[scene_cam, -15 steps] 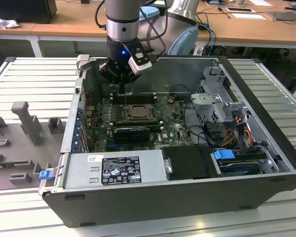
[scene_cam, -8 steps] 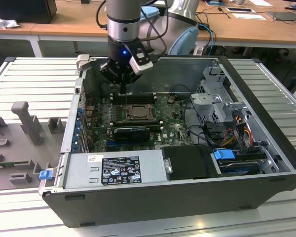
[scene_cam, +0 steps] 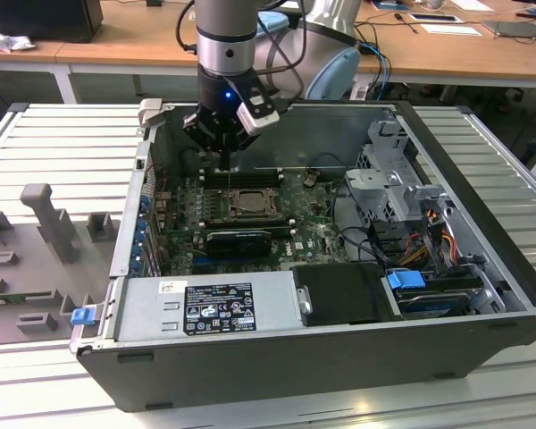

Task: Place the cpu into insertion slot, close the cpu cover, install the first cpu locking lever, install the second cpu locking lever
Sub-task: 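Install the first cpu locking lever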

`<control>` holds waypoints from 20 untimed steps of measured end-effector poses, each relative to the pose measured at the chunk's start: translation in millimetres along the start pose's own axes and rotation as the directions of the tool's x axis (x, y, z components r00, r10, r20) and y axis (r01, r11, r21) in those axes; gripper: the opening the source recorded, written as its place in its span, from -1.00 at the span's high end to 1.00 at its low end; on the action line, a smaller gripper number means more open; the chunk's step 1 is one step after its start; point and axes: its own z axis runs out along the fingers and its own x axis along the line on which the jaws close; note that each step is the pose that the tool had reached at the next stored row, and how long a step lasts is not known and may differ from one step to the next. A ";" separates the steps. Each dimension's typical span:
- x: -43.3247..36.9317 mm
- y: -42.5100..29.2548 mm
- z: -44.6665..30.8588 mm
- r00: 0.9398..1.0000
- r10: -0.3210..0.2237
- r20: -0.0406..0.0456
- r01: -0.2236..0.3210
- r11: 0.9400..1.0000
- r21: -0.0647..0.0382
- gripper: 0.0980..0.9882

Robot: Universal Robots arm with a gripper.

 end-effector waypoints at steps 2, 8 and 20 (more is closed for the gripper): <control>-0.6 0.0 0.0 1.000 0.000 0.000 0.000 1.000 0.000 0.98; -2.5 -0.1 0.0 1.000 0.000 0.000 0.000 1.000 0.000 0.98; -6.4 -0.3 -0.1 1.000 0.000 0.000 0.000 1.000 0.000 0.98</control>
